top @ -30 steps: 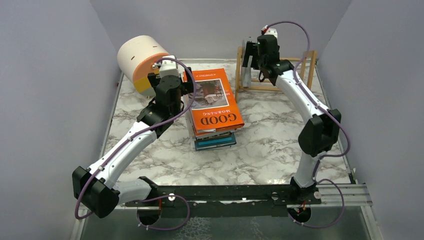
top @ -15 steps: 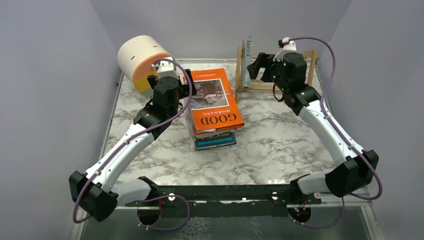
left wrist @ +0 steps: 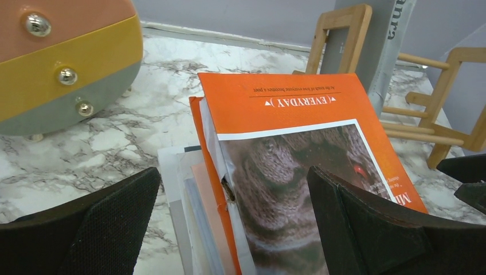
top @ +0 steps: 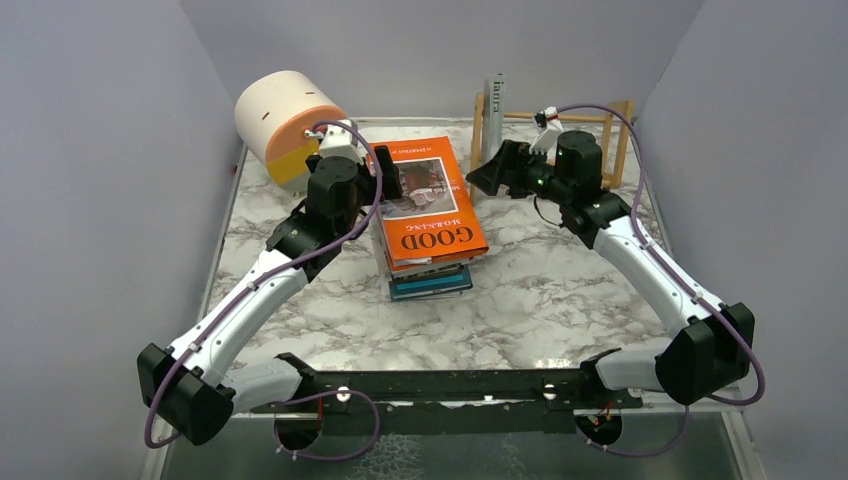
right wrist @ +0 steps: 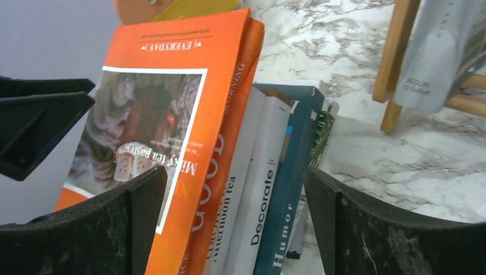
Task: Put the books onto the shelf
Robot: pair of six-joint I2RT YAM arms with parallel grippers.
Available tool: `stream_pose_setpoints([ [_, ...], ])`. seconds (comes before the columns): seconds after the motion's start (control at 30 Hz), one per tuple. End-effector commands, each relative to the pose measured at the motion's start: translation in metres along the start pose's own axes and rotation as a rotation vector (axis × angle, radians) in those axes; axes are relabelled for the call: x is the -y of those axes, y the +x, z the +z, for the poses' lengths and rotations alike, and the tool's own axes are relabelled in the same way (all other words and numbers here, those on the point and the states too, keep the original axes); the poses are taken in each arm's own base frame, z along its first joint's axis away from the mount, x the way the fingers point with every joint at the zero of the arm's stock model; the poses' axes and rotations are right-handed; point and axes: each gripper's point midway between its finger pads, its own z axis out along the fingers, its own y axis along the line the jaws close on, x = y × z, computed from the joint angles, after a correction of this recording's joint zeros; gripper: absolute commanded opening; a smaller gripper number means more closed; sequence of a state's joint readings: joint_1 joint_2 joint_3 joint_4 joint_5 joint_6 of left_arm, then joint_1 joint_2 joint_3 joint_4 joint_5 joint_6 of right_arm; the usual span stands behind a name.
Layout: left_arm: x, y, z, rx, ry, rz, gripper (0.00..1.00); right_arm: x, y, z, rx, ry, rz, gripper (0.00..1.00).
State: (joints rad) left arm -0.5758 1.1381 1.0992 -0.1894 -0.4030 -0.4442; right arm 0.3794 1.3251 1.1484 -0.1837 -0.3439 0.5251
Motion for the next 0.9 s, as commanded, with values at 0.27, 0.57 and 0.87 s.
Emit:
stream_pose_setpoints([
  [0.27,0.028,0.015,0.011,-0.059,0.121,-0.055,0.99,-0.025,0.019,0.003,-0.057,-0.171,0.076,0.87],
  [0.57,0.051,0.015,0.012,-0.056,0.184,-0.075,0.99,-0.027,0.031,0.005,-0.089,-0.202,0.104,0.87],
  [0.87,0.071,0.022,0.015,-0.069,0.216,-0.068,0.99,-0.023,0.047,0.01,-0.141,-0.218,0.151,0.87],
])
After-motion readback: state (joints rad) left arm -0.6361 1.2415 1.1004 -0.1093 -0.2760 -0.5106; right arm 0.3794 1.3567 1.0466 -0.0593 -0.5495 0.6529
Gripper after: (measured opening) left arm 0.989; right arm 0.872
